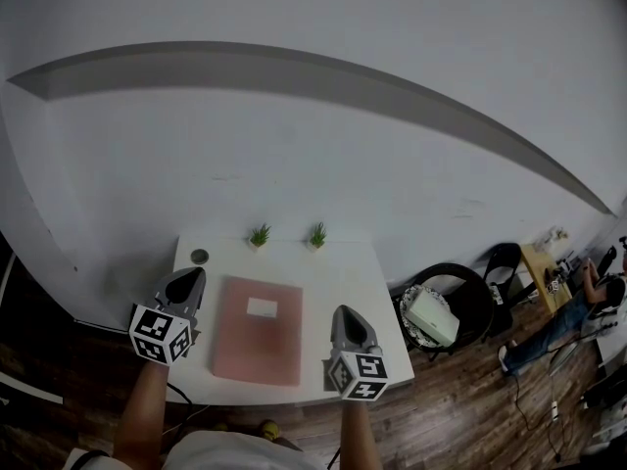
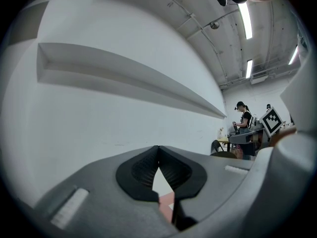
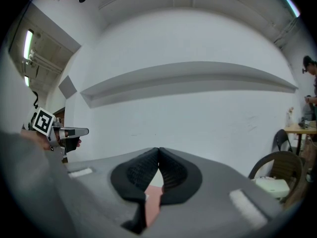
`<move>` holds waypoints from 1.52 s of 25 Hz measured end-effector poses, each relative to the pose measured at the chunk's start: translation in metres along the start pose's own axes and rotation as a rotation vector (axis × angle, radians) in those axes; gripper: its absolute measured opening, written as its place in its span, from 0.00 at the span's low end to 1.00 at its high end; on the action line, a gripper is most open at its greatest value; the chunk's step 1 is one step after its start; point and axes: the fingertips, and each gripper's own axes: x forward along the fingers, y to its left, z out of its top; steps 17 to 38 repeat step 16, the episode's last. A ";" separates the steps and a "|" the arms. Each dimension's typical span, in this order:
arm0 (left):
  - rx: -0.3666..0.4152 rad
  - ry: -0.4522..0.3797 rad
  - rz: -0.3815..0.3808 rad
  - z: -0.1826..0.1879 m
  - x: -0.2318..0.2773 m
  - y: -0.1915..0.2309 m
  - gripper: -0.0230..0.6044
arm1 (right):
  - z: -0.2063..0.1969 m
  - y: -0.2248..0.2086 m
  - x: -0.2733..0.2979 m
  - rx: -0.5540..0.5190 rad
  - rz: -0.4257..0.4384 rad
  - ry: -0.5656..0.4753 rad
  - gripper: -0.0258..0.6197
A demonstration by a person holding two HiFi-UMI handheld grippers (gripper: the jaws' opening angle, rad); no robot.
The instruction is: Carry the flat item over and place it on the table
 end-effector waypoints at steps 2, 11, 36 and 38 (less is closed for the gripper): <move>-0.001 0.000 -0.003 -0.001 0.000 0.001 0.05 | 0.001 0.001 0.000 -0.008 0.002 -0.006 0.04; -0.004 0.003 0.002 -0.004 -0.002 0.004 0.05 | 0.003 0.001 0.001 -0.022 0.015 -0.010 0.04; 0.014 0.001 0.002 -0.003 -0.001 0.006 0.05 | 0.004 -0.002 0.003 -0.045 0.016 -0.014 0.04; 0.014 0.001 0.002 -0.003 -0.001 0.006 0.05 | 0.004 -0.002 0.003 -0.045 0.016 -0.014 0.04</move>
